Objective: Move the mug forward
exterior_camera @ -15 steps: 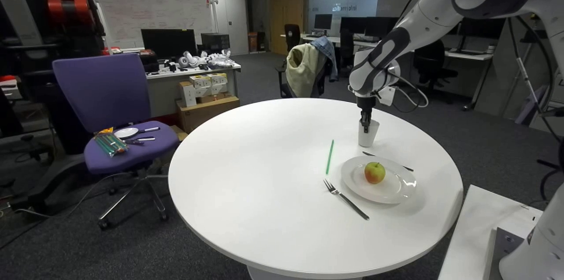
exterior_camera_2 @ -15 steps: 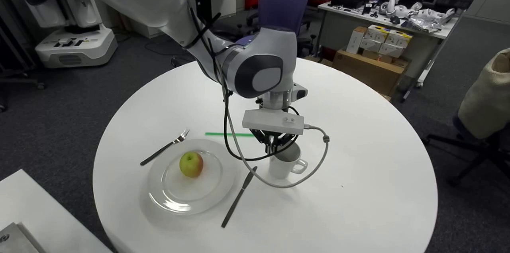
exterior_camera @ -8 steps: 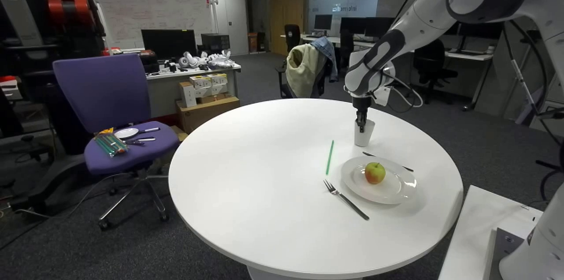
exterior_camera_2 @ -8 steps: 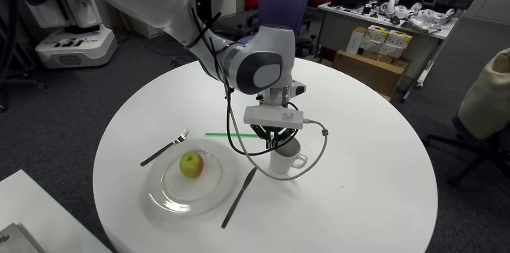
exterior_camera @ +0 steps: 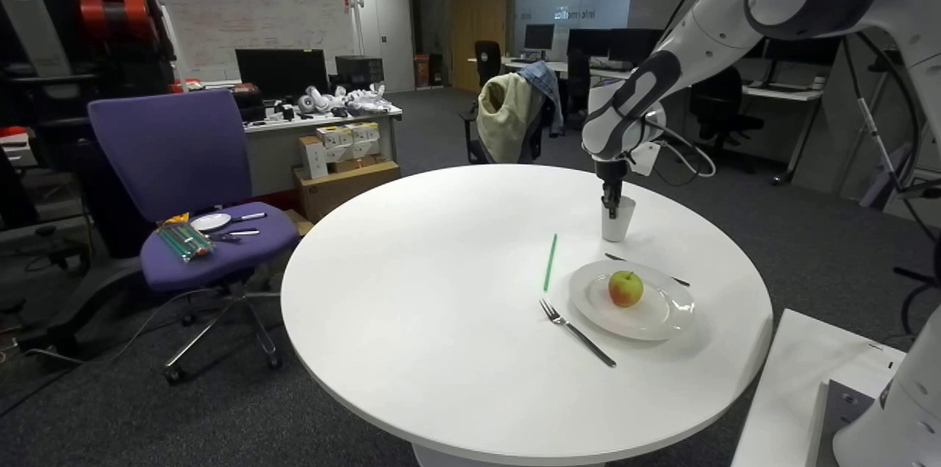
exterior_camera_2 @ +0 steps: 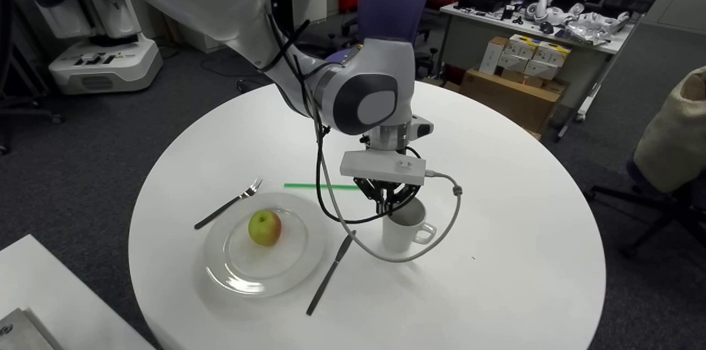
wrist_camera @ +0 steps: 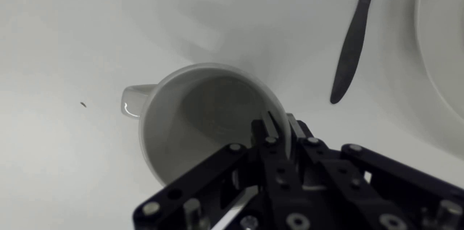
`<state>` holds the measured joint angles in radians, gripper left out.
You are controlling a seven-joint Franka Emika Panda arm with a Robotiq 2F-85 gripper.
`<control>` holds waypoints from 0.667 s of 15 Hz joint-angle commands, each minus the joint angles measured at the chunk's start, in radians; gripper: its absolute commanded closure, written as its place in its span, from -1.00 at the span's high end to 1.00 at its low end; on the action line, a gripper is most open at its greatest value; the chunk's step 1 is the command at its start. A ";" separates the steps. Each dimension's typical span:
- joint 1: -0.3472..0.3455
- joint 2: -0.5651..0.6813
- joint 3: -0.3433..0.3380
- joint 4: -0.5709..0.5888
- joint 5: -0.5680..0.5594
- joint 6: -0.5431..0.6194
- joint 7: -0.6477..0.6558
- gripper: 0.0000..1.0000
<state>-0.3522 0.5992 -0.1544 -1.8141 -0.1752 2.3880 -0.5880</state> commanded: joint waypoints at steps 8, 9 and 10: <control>0.003 -0.014 0.012 0.006 0.005 -0.041 0.095 -0.95; 0.003 -0.011 0.014 0.008 0.005 -0.042 0.097 -0.95; 0.004 -0.009 0.016 0.011 0.006 -0.043 0.099 -0.95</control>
<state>-0.3518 0.6074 -0.1438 -1.8143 -0.1734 2.3865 -0.5073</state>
